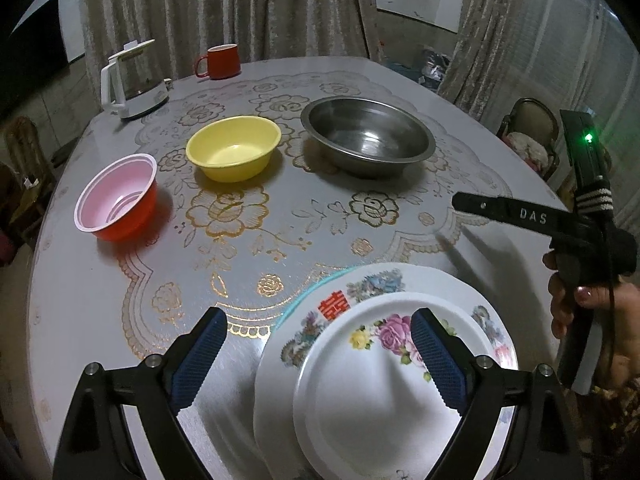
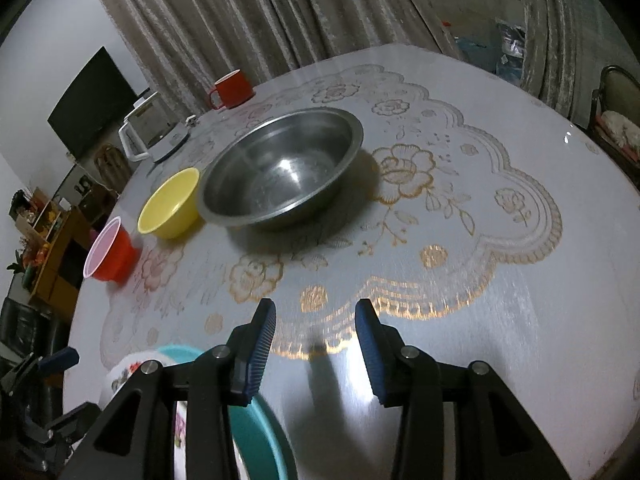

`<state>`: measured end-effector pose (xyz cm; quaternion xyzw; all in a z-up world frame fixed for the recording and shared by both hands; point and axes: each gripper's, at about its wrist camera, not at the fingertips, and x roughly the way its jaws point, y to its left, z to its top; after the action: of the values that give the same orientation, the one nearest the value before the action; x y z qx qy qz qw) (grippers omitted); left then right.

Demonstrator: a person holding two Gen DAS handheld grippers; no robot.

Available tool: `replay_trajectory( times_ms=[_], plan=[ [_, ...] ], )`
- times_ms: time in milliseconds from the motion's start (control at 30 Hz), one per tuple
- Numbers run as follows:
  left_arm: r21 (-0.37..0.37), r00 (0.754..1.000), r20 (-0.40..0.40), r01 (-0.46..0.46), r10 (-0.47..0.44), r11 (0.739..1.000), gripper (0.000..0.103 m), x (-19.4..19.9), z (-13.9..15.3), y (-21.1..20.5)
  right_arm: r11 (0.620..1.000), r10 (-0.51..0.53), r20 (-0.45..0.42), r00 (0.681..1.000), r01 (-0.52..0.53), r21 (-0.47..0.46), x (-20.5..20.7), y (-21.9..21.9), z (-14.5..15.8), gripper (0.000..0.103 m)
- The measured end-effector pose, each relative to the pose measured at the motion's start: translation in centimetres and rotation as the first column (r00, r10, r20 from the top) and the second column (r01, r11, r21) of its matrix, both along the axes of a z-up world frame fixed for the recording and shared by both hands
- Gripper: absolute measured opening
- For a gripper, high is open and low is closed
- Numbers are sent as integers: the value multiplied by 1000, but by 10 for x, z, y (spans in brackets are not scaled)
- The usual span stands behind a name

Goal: Organize plates and bowls
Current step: 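Move both grippers to opposite points on the steel basin rim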

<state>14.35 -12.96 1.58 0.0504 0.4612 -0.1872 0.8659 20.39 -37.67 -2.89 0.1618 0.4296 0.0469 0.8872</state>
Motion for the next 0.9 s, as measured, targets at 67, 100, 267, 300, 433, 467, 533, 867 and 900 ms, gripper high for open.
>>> replay_trajectory(
  times_ms=[67, 100, 267, 300, 433, 467, 533, 867, 900],
  plan=[
    [-6, 1000, -7, -7, 7, 1000, 94, 5, 0, 1, 1000, -4, 13, 1000, 4, 3, 7, -1, 2, 41],
    [-13, 1000, -8, -11, 11, 1000, 94, 8, 1, 2, 1000, -10, 18, 1000, 10, 2, 11, -3, 3, 41],
    [-38, 999, -15, -41, 40, 998, 95, 21, 2, 9, 999, -47, 56, 997, 48, -1, 31, -10, 10, 73],
    [-41, 998, -20, -52, 51, 998, 95, 25, 2, 11, 998, -60, 60, 996, 60, 4, 35, -12, 11, 73],
    [-50, 997, -25, -78, 77, 996, 95, 37, 5, 16, 997, -73, 75, 995, 70, 42, 57, -17, 11, 73],
    [-53, 996, -22, -84, 83, 995, 95, 39, 6, 17, 996, -76, 78, 994, 73, 49, 64, -17, 9, 73],
    [-57, 996, -17, -93, 92, 994, 95, 44, 7, 18, 995, -79, 67, 995, 74, 69, 78, -18, 3, 72],
    [-87, 997, -14, -79, 78, 993, 96, 76, 5, 6, 987, -76, 45, 996, 68, 147, 108, -26, -25, 38],
    [-87, 997, -13, -75, 74, 993, 96, 80, 5, 3, 986, -75, 54, 996, 66, 154, 106, -28, -25, 38]
  ],
)
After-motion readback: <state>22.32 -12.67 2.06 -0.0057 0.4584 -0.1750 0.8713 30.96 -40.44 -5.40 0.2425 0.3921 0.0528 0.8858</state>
